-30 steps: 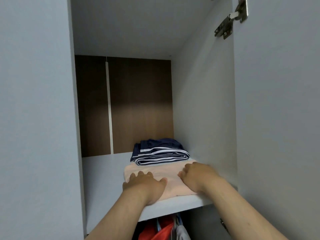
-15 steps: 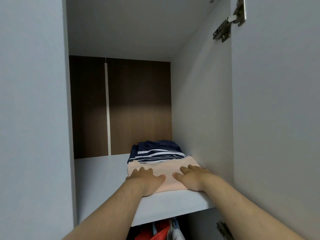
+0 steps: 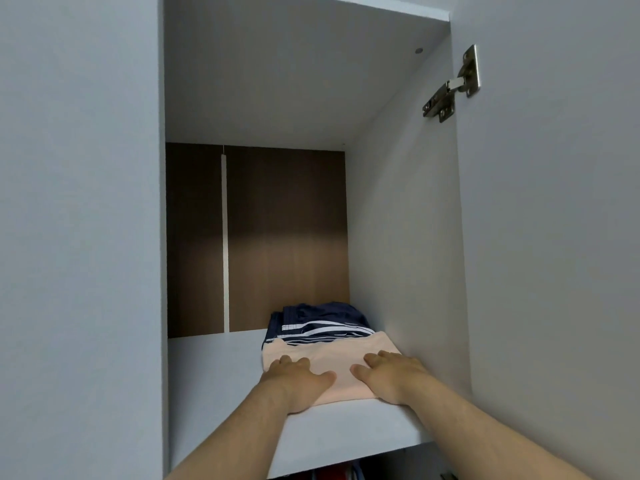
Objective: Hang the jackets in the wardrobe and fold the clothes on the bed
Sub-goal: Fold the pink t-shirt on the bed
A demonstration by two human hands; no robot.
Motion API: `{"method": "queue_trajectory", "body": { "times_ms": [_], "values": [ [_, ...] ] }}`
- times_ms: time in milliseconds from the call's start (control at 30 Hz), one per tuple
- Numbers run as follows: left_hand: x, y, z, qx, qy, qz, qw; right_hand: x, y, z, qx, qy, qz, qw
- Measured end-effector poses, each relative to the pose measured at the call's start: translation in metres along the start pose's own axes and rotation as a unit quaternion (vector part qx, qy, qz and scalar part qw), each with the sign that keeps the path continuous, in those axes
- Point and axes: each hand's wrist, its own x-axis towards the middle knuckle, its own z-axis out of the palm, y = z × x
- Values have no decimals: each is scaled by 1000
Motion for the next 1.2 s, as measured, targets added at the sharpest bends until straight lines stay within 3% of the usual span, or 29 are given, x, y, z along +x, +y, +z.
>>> {"method": "queue_trajectory", "body": {
  "times_ms": [200, 333, 467, 633, 900, 1067, 1200],
  "values": [
    [-15, 6, 5, 63, 44, 4, 997, -16, 4, 2, 27, 111, 9, 993],
    [-33, 1, 6, 59, 30, 39, 997, -31, 6, 1, 19, 100, -13, 995],
    [-51, -20, -7, 47, -2, 69, 996, -59, 22, 0, 90, 68, -25, 993],
    [-89, -23, -6, -68, 83, 146, 984, -112, 29, 2, 149, 85, -21, 985],
    [-165, -27, 48, -112, 214, 258, 935, -217, 8, 17, 115, 149, 1, 982],
    [-176, -34, 82, -114, 210, 330, 913, -265, 6, 52, 102, 147, 53, 982],
    [-182, -34, 110, -122, 121, 315, 933, -302, 7, 71, 87, 113, 121, 982]
  ]
}}
